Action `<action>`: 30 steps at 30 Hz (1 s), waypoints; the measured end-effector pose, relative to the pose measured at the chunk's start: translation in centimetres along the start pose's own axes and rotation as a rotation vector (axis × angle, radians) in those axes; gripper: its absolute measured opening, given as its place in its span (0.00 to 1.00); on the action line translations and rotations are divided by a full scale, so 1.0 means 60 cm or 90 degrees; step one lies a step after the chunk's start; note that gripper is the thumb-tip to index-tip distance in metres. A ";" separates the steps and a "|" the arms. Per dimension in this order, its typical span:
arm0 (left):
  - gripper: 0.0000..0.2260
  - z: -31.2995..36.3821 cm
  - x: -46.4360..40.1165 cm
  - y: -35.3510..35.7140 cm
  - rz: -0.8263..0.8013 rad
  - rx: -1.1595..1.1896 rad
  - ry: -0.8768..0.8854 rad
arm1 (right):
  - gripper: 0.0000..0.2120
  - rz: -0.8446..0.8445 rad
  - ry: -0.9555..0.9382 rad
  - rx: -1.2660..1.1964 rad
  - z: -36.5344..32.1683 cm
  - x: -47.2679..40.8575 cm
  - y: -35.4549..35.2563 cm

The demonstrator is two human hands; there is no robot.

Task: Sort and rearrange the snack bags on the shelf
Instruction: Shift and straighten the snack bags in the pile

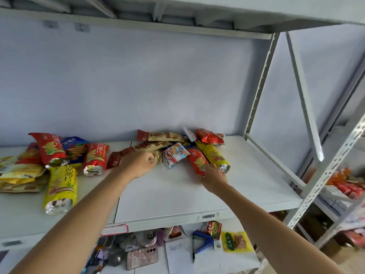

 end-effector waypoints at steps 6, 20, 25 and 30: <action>0.16 0.041 -0.006 0.031 -0.004 -0.028 -0.064 | 0.26 -0.022 0.053 -0.090 0.083 -0.077 0.022; 0.13 0.055 -0.050 0.016 -0.048 0.012 -0.125 | 0.25 -0.017 0.084 -0.265 0.131 -0.129 0.037; 0.16 0.102 -0.081 0.024 -0.049 0.194 -0.063 | 0.19 0.087 -0.046 -0.497 0.137 -0.073 -0.028; 0.14 0.134 -0.076 -0.005 -0.001 0.523 -0.021 | 0.17 -0.153 -0.343 -0.854 0.047 0.007 -0.052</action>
Point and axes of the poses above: each hand's wrist, its own x-axis away from the middle knuckle, its own y-axis out of the palm, z = x × y, the point moved 10 cm from there along -x, towards the middle knuckle, and after that the axes turned 15 degrees about -z, right-handed, at the moved point
